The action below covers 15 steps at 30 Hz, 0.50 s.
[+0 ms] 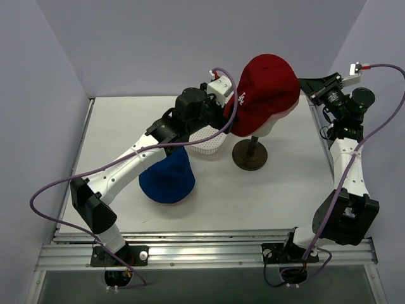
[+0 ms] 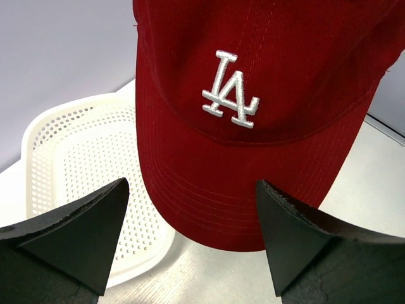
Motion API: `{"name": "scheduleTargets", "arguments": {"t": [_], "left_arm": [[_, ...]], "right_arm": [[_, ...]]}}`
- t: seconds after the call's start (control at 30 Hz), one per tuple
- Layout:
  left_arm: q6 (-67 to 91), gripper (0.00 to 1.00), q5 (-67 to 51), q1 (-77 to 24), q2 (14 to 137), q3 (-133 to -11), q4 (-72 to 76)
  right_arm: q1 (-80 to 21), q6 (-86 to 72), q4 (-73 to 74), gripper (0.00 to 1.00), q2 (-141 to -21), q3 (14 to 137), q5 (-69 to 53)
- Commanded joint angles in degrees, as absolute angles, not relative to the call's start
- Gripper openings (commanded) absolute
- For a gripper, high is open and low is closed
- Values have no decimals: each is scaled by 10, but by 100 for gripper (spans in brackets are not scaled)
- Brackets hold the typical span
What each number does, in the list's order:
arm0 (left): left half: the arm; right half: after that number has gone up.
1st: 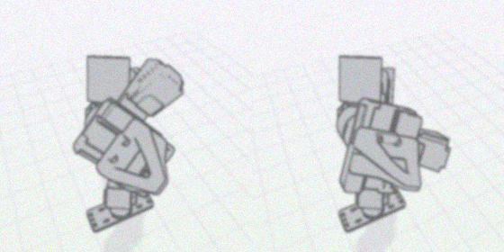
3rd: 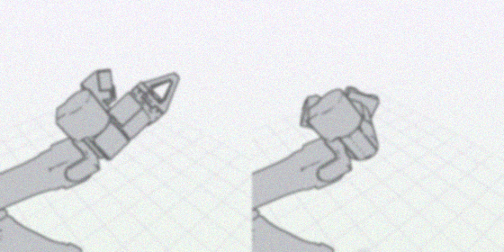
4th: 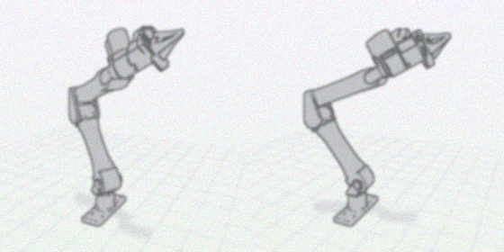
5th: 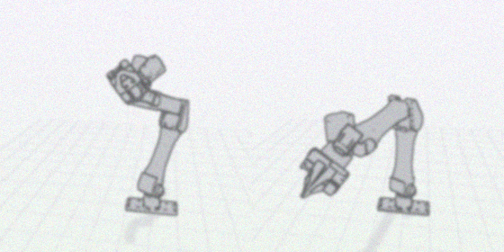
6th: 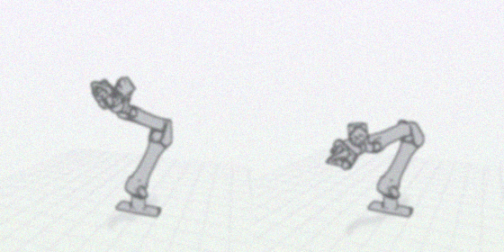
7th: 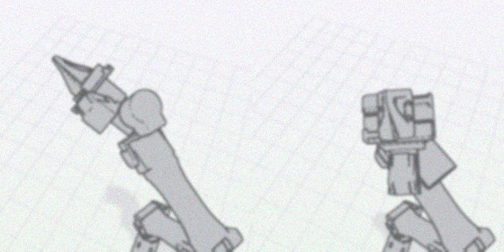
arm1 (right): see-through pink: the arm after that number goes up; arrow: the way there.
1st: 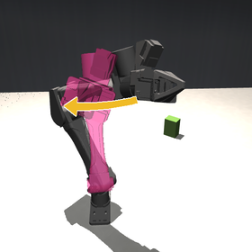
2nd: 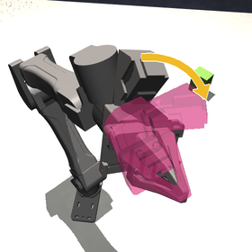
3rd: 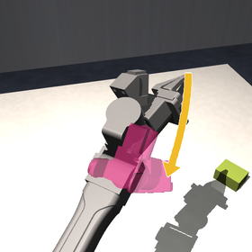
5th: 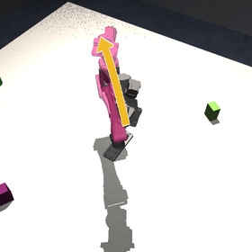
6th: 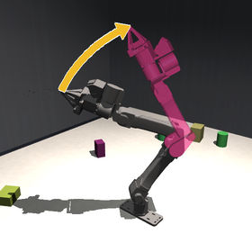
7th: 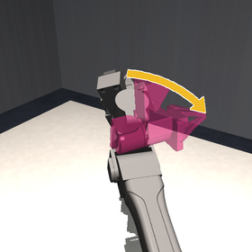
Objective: Stack the hats
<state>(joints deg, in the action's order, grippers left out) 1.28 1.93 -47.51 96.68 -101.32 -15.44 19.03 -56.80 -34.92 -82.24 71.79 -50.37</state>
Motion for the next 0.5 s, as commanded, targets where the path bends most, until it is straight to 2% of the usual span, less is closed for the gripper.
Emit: {"name": "scheduleTargets", "arguments": {"t": [0.0,0.47], "left_arm": [[17,90,21,-475,965,-1014,-141],[25,90,11,-479,968,-981,-114]], "right_arm": [[188,-513,-298,0,-815,735,-491],[188,-466,-259,0,-801,703,-456]]}}
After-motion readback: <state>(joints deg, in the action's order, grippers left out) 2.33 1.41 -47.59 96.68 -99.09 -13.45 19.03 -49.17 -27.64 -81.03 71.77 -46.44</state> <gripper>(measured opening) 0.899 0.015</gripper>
